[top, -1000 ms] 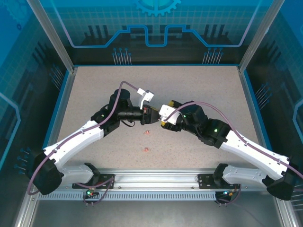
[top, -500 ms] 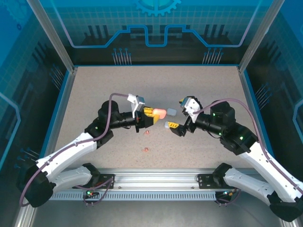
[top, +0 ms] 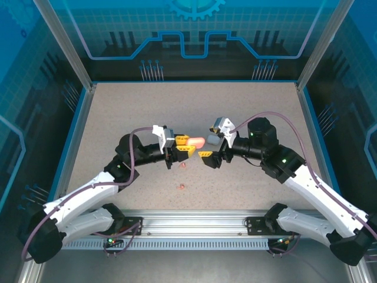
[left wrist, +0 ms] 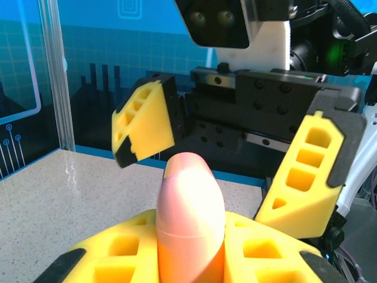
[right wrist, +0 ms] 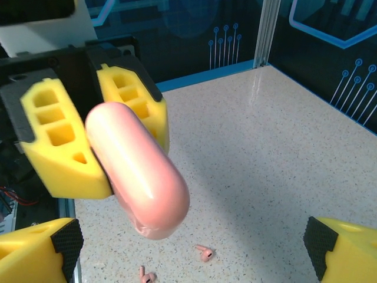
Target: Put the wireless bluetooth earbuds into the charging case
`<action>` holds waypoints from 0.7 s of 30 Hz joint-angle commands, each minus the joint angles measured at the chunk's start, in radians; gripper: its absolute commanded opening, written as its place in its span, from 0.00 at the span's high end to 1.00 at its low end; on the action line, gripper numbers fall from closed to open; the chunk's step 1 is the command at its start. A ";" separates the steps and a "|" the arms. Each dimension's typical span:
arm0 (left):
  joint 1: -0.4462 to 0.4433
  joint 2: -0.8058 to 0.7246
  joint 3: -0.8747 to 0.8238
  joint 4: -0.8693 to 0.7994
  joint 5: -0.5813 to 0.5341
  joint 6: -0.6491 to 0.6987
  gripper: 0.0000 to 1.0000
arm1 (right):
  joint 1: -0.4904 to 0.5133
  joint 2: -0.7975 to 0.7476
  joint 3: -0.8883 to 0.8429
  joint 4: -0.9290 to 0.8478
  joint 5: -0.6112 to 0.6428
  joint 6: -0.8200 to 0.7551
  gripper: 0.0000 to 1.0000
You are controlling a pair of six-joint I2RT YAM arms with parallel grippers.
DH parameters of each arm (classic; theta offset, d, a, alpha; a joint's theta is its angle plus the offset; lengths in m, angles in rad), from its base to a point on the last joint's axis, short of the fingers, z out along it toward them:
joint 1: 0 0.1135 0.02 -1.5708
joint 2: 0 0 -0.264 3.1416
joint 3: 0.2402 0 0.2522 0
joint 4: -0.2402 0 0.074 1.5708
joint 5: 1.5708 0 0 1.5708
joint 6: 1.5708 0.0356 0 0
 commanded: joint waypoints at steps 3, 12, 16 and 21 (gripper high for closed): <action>-0.009 -0.018 -0.011 0.037 -0.009 0.039 1.00 | -0.007 0.011 0.050 0.052 0.011 0.020 0.00; -0.008 -0.017 -0.013 0.030 -0.005 0.050 1.00 | -0.018 0.032 0.079 0.047 0.048 0.013 0.02; -0.009 -0.020 -0.014 0.025 -0.001 0.055 1.00 | -0.032 0.048 0.102 0.029 0.068 0.021 0.05; -0.009 -0.021 -0.013 0.016 -0.004 0.062 1.00 | -0.050 0.061 0.120 0.026 0.073 0.032 0.08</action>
